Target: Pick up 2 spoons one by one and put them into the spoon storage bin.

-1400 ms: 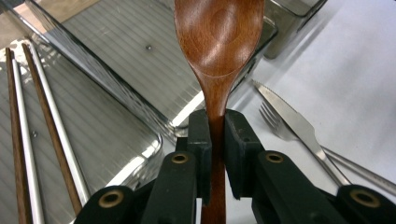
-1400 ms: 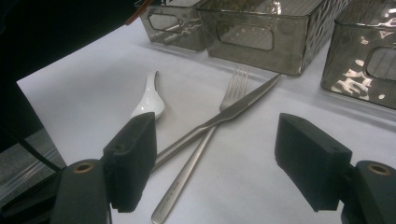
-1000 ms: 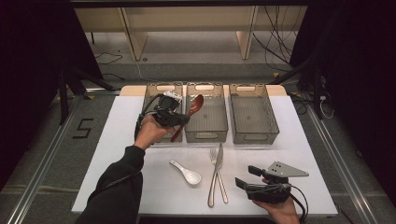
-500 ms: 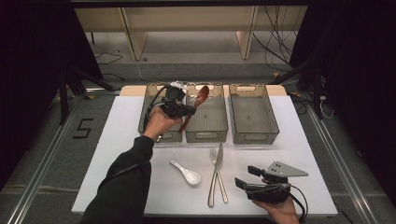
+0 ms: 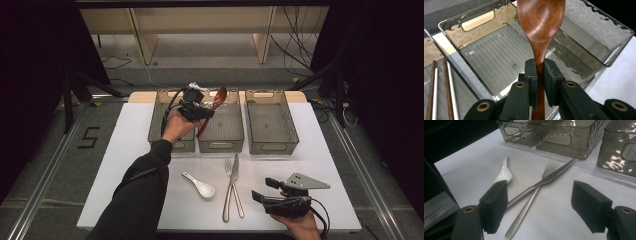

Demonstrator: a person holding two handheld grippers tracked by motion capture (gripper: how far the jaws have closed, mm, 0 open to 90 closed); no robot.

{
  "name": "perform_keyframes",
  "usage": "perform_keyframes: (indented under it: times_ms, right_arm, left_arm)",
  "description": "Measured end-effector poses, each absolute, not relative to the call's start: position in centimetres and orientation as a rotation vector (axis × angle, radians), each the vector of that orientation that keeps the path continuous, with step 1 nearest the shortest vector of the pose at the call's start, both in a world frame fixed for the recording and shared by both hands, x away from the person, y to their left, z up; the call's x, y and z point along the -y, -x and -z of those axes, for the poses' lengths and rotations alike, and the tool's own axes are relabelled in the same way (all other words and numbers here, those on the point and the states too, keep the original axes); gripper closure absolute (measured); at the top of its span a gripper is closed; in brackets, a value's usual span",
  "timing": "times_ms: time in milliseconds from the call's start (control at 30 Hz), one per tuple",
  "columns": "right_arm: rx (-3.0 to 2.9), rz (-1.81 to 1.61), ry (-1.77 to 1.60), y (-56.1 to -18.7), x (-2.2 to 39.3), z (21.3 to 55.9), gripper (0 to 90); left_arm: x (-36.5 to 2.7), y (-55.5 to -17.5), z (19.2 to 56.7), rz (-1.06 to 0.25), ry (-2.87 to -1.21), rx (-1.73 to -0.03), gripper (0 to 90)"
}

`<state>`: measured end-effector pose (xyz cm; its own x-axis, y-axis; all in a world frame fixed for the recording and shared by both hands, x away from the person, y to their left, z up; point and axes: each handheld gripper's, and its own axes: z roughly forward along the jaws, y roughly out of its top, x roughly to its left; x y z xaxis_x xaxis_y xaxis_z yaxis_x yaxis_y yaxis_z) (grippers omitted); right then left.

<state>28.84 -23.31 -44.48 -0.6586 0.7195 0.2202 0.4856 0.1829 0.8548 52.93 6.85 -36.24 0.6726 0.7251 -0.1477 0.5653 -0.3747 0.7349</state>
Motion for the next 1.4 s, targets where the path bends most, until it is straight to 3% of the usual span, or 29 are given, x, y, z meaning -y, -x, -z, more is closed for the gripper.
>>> perform_keyframes:
  times_ms: [1400]
  right_arm:
    - [-2.231,-1.469,-1.159,-28.8,23.3,44.5,30.4]
  left_arm:
    - [-5.4,-53.9,39.0,-0.22,-2.059,-1.03,80.7]
